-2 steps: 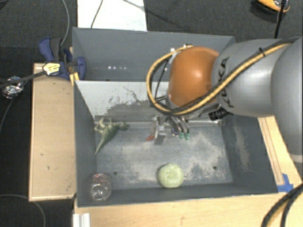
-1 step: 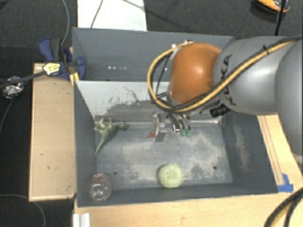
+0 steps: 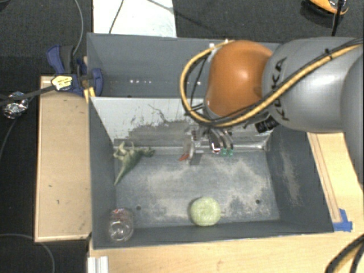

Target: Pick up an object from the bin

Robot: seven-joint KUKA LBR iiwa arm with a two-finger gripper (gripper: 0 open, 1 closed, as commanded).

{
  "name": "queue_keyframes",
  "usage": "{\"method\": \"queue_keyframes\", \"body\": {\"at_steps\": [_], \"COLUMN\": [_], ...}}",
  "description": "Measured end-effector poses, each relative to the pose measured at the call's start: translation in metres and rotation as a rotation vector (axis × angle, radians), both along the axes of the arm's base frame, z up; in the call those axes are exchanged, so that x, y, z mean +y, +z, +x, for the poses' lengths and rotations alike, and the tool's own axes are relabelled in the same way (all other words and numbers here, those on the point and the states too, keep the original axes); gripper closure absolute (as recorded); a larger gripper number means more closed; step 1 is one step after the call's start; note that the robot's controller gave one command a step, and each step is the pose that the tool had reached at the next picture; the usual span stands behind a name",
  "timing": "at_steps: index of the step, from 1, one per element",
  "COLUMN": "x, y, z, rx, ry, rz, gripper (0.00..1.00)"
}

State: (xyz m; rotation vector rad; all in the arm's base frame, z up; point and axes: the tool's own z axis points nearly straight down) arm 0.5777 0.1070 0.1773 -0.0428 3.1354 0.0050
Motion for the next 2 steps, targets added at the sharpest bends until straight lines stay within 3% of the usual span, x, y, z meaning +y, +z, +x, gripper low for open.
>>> {"method": "queue_keyframes", "body": {"at_steps": [1,2], "x": [-0.004,-0.009], "y": [0.022,0.036], "z": [-0.004,-0.002], "rx": [-0.009,-0.006], "ry": [0.021,0.056], "rz": [0.001,0.001], "gripper": [1.0,1.0]}}
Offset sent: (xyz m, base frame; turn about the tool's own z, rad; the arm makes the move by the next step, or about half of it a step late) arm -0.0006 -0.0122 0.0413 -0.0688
